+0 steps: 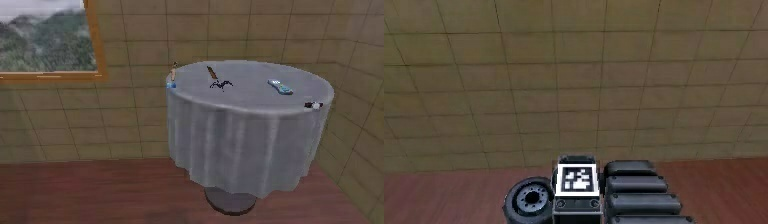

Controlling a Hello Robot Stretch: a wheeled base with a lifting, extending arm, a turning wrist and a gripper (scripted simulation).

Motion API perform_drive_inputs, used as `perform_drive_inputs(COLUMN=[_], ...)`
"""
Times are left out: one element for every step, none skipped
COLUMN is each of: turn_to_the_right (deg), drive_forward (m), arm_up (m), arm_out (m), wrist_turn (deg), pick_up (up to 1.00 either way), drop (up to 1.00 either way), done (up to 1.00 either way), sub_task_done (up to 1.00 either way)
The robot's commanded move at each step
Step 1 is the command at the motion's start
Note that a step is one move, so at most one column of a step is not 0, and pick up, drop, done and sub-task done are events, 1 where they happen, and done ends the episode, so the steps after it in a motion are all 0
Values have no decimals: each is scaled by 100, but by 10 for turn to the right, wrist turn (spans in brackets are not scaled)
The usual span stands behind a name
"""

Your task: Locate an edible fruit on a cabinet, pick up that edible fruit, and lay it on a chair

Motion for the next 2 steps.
perform_drive_inputs(turn_to_the_right=[-60,0], drive_forward=[0,25], arm_up=[0,0], arm_out=[0,0], wrist_turn=[0,0], pick_up=[0,0], drop=[0,0], done=[0,0], sub_task_done=[0,0])
